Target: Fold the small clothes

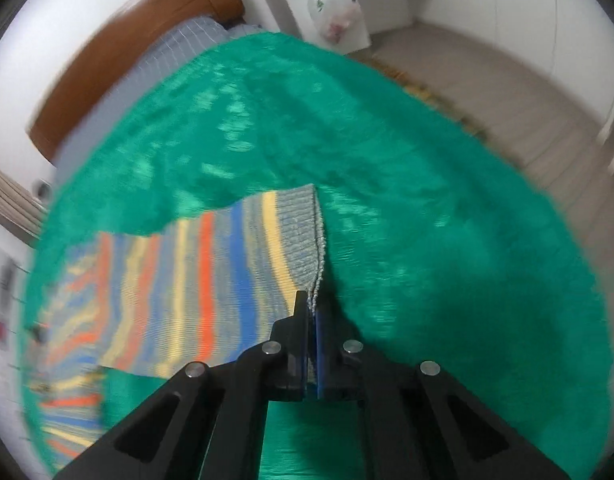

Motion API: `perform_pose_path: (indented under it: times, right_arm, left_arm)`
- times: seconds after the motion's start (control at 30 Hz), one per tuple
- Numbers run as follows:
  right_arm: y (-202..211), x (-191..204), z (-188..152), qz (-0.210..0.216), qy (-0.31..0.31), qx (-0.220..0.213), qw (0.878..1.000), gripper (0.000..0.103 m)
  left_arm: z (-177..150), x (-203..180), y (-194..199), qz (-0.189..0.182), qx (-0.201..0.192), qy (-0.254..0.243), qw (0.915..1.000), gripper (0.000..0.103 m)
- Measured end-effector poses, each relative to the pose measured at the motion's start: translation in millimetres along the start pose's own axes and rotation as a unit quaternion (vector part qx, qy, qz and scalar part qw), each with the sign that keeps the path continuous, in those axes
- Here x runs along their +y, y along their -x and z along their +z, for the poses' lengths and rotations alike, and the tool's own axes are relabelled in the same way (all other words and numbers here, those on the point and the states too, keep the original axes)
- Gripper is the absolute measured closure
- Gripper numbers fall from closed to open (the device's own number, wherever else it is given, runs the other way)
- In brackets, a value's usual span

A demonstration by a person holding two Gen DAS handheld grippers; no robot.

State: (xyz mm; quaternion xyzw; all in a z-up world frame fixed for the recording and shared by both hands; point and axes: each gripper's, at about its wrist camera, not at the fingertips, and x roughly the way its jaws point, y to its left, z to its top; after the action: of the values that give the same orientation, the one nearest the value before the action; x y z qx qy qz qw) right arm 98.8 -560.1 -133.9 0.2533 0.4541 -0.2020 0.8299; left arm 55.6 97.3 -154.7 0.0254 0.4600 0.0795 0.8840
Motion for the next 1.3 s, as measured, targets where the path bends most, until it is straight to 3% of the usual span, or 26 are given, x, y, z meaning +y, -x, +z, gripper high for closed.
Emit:
perform_pose_path:
  times: [0.23,0.3,0.37,0.4,0.53,0.6,0.67,0.73,0.77,0.8,0.87,0.9,0.97,1.07,1.17,1.3]
  right_arm:
    - [-0.4,5.9,-8.2,-0.036,0.023,-0.013,0.999,0.101]
    - [6.2,6.5,-11.2,-0.021,0.031,-0.017,0.999,0.086]
    - [19.1,5.4,-17.4,-0.014,0.033,-0.019,0.999,0.049]
    - [32.3,5.1,-23.2,-0.017,0.039,-0.032,0.999,0.043]
    - [82.8,5.0,-54.4,-0.008,0.057,-0.076,0.995,0.038]
    - [98.2,8.9,-72.7,0.015,0.064,-0.081,0.995,0.035]
    - [110.0,20.3,-100.1,0.046,0.074,-0.079,0.993,0.035]
    - [114.8,31.4,-126.8,0.074,0.083,-0.07,0.991,0.035]
    - [115.6,37.0,-139.4,0.084,0.088,-0.065,0.99,0.035]
    - [116.4,44.4,-153.7,0.095,0.094,-0.06,0.989,0.035]
    - [118.1,56.6,-180.5,0.112,0.105,-0.053,0.987,0.035]
    - [119.9,61.2,-191.8,0.117,0.11,-0.051,0.986,0.035]
    - [121.7,70.5,-211.1,0.124,0.119,-0.051,0.984,0.035]
    - [124.5,76.5,-230.3,0.125,0.123,-0.053,0.983,0.035]
    - [128.3,75.3,-230.8,0.123,0.12,-0.068,0.983,0.035]
    - [120.6,71.9,-229.1,0.116,0.109,-0.06,0.985,0.035]
  left_arm:
    - [7.4,-5.1,12.3,-0.003,-0.003,-0.026,0.9997,0.017]
    - [18.3,-11.7,25.8,-0.018,-0.02,-0.049,0.9985,0.017]
    - [42.8,-27.7,44.3,-0.039,-0.051,-0.09,0.9939,0.016]
    - [54.8,-36.1,50.4,-0.048,-0.062,-0.106,0.9913,0.014]
    - [110.4,-92.2,57.3,-0.096,-0.09,-0.183,0.9742,0.007]
    - [127.7,-135.4,42.2,-0.105,-0.082,-0.248,0.9595,0.007]
    - [136.1,-180.1,15.5,-0.094,-0.073,-0.32,0.9401,0.007]
    - [143.1,-209.1,-15.7,-0.063,-0.058,-0.349,0.9331,0.007]
    - [148.6,-215.6,-30.2,-0.05,-0.048,-0.345,0.936,0.008]
    - [154.0,-217.9,-41.3,-0.042,-0.039,-0.334,0.9407,0.016]
    - [169.0,-210.0,-59.0,-0.061,-0.012,-0.285,0.9566,0.05]
    - [175.6,-201.5,-62.1,-0.08,0.0,-0.258,0.9629,0.089]
    - [192.7,-170.1,-59.6,-0.104,0.0,-0.188,0.9765,0.094]
    - [218.4,-109.2,-45.0,-0.106,-0.029,-0.114,0.9873,0.095]
    - [243.4,-35.3,-44.1,-0.08,-0.034,-0.027,0.9958,0.095]
    - [254.9,42.7,-73.9,-0.016,-0.002,0.056,0.9983,0.096]
